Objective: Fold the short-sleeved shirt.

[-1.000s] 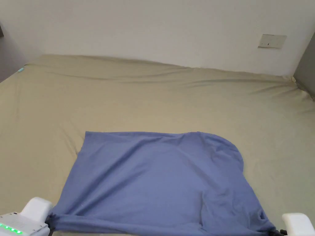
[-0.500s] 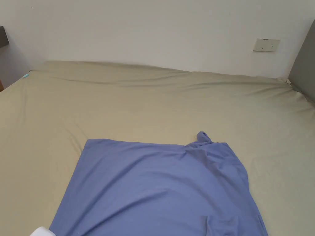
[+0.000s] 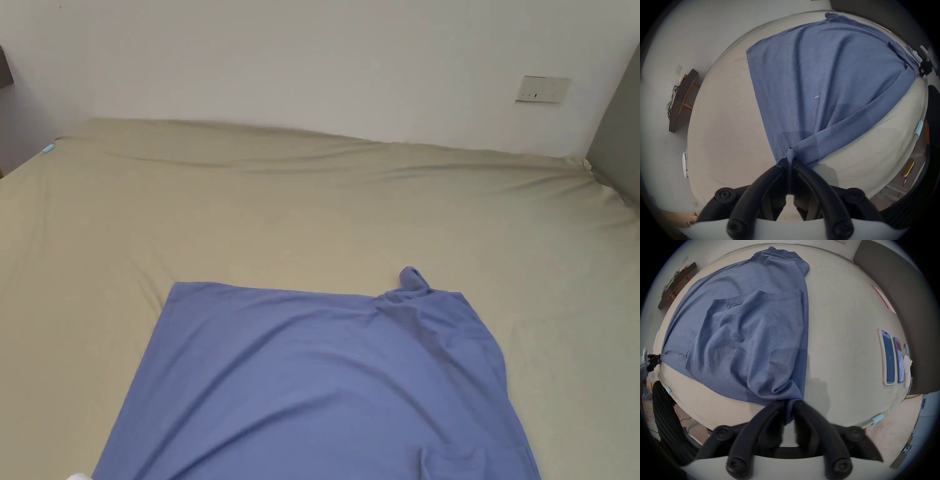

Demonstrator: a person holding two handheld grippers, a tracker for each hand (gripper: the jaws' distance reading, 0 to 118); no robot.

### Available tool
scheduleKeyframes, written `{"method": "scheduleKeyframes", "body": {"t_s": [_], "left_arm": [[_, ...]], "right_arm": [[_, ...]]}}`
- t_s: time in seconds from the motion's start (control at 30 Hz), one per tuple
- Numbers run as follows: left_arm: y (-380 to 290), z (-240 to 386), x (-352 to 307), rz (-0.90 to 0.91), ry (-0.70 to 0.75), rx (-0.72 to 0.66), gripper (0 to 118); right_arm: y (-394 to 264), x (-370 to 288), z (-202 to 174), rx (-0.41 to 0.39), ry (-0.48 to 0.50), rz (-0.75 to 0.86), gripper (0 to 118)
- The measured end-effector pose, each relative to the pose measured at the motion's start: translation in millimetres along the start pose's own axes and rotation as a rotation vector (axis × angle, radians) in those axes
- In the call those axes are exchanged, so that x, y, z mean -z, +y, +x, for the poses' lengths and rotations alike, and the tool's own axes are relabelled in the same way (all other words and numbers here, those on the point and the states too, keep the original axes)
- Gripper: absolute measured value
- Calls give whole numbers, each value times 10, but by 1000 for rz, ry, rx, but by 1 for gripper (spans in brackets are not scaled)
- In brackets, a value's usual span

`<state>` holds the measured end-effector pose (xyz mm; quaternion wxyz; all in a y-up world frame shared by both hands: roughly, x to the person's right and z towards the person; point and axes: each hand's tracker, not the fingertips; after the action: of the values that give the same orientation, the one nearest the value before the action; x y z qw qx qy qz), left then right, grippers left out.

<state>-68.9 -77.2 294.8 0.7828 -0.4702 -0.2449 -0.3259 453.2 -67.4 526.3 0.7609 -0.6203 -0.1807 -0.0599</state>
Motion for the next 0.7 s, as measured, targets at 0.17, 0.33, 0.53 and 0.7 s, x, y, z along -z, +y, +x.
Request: {"method": "scheduleKeyframes", "body": {"t_s": [0.17,0.33,0.53,0.7], "left_arm": [[284,-189,-399,169,-17,-174,117],[777,-262,-1244,616,77,-329,117],[1245,-100,-2199,961,130,-465,117],[1421,202,-2613,1091,187,-422,109]], "right_arm": [[229,-544,84,15,-111,237,103],[567,-1555,-68,73,-141,649,102],[705,-2612,-558,62,-147,1040,102],[653,-2995,-950,17,-144,1200,102]]}}
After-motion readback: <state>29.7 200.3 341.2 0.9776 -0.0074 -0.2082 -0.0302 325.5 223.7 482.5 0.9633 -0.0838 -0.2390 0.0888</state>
